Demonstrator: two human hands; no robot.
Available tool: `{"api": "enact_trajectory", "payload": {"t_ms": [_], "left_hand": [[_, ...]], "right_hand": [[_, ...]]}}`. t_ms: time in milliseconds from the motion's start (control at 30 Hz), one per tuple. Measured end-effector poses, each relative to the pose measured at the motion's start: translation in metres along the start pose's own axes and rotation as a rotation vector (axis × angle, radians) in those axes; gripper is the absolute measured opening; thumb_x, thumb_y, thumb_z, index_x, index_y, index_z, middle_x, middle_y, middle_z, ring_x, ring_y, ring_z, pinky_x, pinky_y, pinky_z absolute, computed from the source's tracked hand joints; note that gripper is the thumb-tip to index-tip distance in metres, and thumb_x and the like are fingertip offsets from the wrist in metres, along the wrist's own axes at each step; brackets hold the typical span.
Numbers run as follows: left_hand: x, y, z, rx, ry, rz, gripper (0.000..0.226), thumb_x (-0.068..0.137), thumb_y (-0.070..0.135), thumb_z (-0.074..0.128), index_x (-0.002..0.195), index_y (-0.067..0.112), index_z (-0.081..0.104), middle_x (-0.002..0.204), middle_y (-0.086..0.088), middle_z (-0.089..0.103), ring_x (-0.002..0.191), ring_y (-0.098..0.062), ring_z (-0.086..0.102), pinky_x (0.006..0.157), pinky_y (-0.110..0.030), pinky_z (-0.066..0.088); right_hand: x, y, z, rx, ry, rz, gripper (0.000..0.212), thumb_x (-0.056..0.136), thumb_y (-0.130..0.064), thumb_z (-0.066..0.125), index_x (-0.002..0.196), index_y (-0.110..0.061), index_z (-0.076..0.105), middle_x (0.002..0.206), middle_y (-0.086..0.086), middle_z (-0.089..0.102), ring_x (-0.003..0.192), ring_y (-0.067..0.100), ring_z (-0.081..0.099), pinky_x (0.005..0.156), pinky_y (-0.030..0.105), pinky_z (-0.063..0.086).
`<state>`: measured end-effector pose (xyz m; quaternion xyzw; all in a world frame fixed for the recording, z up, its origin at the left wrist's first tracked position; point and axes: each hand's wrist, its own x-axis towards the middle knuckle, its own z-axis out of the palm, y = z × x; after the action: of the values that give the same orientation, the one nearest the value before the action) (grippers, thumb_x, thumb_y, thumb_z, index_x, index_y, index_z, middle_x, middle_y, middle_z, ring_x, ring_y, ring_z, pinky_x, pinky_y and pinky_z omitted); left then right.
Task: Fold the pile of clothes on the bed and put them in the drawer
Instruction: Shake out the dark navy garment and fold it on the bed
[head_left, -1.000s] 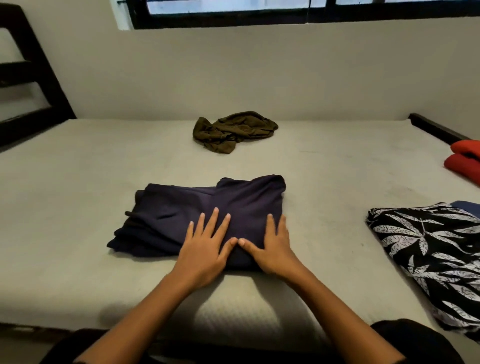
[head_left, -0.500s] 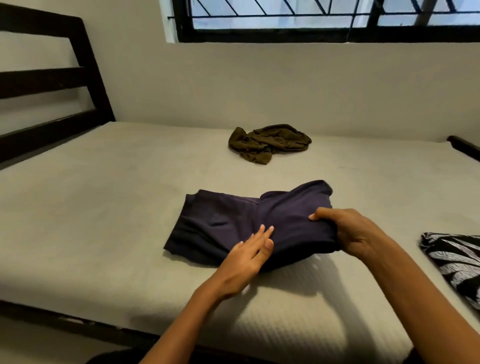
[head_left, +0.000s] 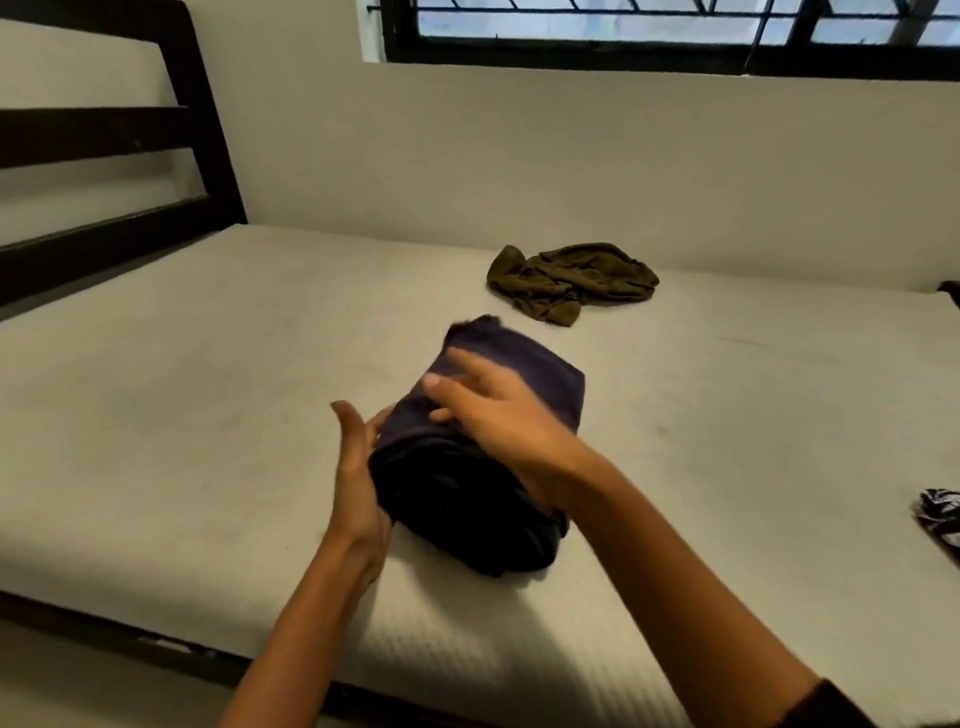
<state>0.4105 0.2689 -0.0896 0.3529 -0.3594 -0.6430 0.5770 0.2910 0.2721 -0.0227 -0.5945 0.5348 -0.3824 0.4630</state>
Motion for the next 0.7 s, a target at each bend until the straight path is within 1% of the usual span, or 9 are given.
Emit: {"api": "enact_trajectory", "payload": {"t_ms": [67,133,200,267,333,400,500,600,700], "left_hand": [[0.004,-0.001,-0.011,0.006,0.071,-0.059,0.074,0.077,0.069,0.036,0.109,0.009,0.065,0.107,-0.016,0.069,0.099,-0.029,0.066,0.088,-0.042,0.053],[0.008,-0.002,-0.015,0.173,0.125,-0.089,0.067,0.074,0.068,0.055,0.111,0.014,0.066,0.106,-0.011,0.070,0.097,-0.026,0.067,0.088,-0.043,0.052],[0.012,-0.009,-0.021,0.316,0.217,-0.097,0.075,0.061,0.068,0.070,0.116,0.019,0.062,0.112,-0.005,0.067,0.101,-0.023,0.065,0.092,-0.043,0.051],[0.013,-0.009,-0.022,0.380,0.279,-0.068,0.058,0.072,0.051,0.072,0.118,0.018,0.058,0.112,-0.002,0.064,0.103,-0.020,0.061,0.093,-0.038,0.049],[0.013,-0.006,-0.018,0.536,0.335,0.038,0.037,0.084,0.025,0.067,0.118,0.020,0.055,0.112,0.000,0.061,0.104,-0.019,0.058,0.093,-0.034,0.047],[0.011,-0.001,-0.012,0.720,0.325,0.219,0.035,0.085,0.011,0.061,0.118,0.020,0.057,0.114,0.003,0.059,0.107,-0.016,0.056,0.092,-0.030,0.045],[0.006,0.004,0.002,0.983,0.247,0.513,0.034,0.080,0.020,0.054,0.113,0.017,0.063,0.109,0.012,0.058,0.104,-0.007,0.050,0.090,-0.025,0.039],[0.001,0.002,0.017,1.184,0.110,0.740,0.034,0.080,0.036,0.047,0.101,0.020,0.068,0.105,0.009,0.065,0.105,-0.013,0.055,0.101,-0.042,0.038],[0.001,0.000,0.033,1.296,0.036,0.786,0.028,0.086,0.034,0.049,0.101,0.022,0.070,0.111,0.004,0.067,0.116,-0.018,0.052,0.109,-0.050,0.027]], "right_hand": [[-0.002,0.014,0.015,-0.159,0.017,-0.114,0.049,0.096,-0.032,0.050,0.141,-0.018,0.039,0.133,-0.002,0.053,0.117,0.009,0.050,0.101,0.023,0.038],[-0.009,0.032,0.015,-0.338,0.200,-0.255,0.035,0.096,-0.025,0.050,0.130,-0.015,0.051,0.128,-0.002,0.054,0.115,0.008,0.049,0.099,0.019,0.037],[-0.019,0.055,0.007,-0.411,0.366,-0.318,0.026,0.094,-0.020,0.053,0.119,-0.014,0.058,0.121,-0.001,0.057,0.111,0.010,0.051,0.099,0.020,0.038],[-0.034,0.082,-0.005,-0.377,0.418,-0.270,0.027,0.094,-0.023,0.054,0.120,-0.017,0.057,0.122,-0.003,0.056,0.113,0.009,0.051,0.102,0.025,0.041],[-0.052,0.104,-0.012,-0.425,0.350,-0.209,0.040,0.093,-0.029,0.054,0.132,-0.024,0.048,0.137,-0.006,0.046,0.126,0.006,0.041,0.109,0.024,0.034],[-0.062,0.116,-0.016,-0.519,0.295,-0.224,0.048,0.091,-0.028,0.057,0.137,-0.025,0.043,0.144,-0.007,0.038,0.131,0.002,0.032,0.109,0.015,0.024],[-0.064,0.111,-0.024,-0.475,0.300,-0.264,0.042,0.083,-0.025,0.067,0.124,-0.019,0.057,0.133,-0.004,0.048,0.121,0.006,0.046,0.102,0.022,0.042],[-0.065,0.100,-0.039,-0.428,0.258,-0.251,0.027,0.081,-0.022,0.069,0.107,-0.015,0.063,0.106,-0.009,0.054,0.096,0.006,0.055,0.083,0.015,0.051],[-0.069,0.102,-0.056,-0.413,0.227,-0.216,0.017,0.086,-0.013,0.063,0.103,-0.015,0.066,0.098,-0.008,0.060,0.091,0.007,0.059,0.084,0.021,0.053]]}}
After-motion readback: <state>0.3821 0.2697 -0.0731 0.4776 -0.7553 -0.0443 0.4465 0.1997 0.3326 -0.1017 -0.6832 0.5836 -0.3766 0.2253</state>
